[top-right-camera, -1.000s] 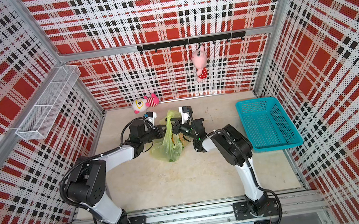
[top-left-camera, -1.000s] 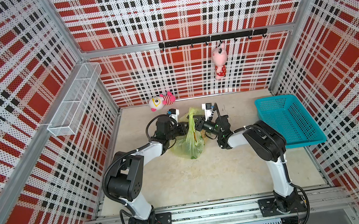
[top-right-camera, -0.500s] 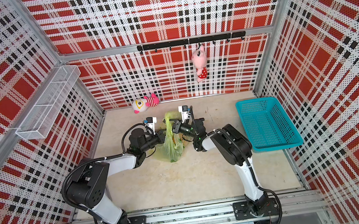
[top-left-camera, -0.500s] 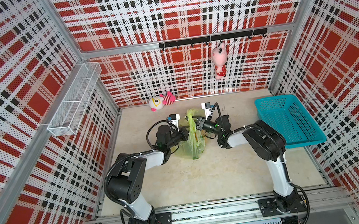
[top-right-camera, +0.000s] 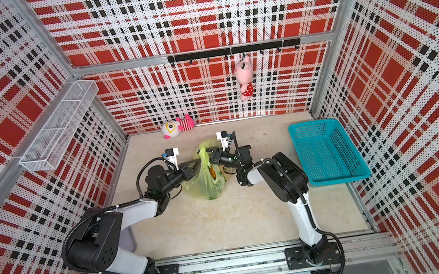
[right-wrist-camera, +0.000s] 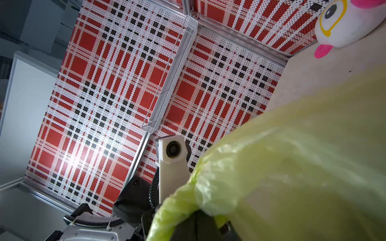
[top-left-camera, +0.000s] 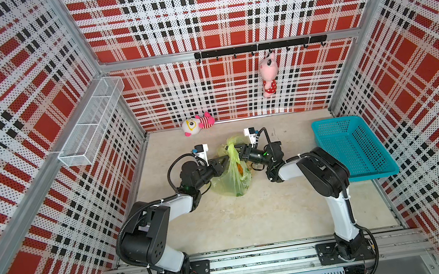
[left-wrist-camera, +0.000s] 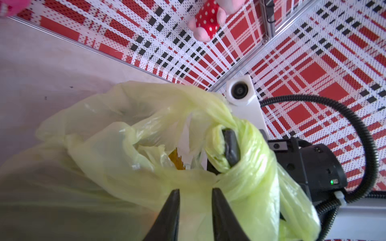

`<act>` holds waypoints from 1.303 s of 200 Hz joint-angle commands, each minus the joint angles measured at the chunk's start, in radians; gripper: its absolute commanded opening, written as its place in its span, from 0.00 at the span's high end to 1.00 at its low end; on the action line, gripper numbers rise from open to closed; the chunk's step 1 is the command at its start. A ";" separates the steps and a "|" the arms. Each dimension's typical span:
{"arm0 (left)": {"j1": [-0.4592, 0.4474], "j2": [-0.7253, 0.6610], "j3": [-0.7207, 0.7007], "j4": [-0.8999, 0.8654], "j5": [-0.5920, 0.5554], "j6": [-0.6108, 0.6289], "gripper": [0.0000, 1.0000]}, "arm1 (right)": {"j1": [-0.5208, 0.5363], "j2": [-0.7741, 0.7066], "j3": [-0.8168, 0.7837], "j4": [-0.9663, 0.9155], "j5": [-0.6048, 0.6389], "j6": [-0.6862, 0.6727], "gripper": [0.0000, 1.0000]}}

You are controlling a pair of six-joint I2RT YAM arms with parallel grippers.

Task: Place the pineapple into a plastic bag & tie a knot
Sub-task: Tie the plastic bag at the center of the board.

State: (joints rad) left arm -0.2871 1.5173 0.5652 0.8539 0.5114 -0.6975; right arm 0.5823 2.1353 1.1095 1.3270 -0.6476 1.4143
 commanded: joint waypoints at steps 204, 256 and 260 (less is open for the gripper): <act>-0.004 -0.014 0.054 -0.038 -0.064 -0.300 0.60 | 0.025 0.008 0.071 -0.056 -0.034 0.042 0.80; -0.011 0.025 0.038 0.086 -0.034 -0.382 0.59 | 0.026 0.008 0.061 -0.040 -0.027 0.052 0.83; -0.011 0.028 0.038 0.093 -0.033 -0.386 0.59 | 0.025 0.008 0.061 -0.036 -0.028 0.056 0.83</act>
State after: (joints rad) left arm -0.2874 1.5253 0.5968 0.8650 0.4427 -1.0477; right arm 0.5953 2.1357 1.1568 1.2110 -0.6666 1.4410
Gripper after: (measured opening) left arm 0.409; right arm 0.177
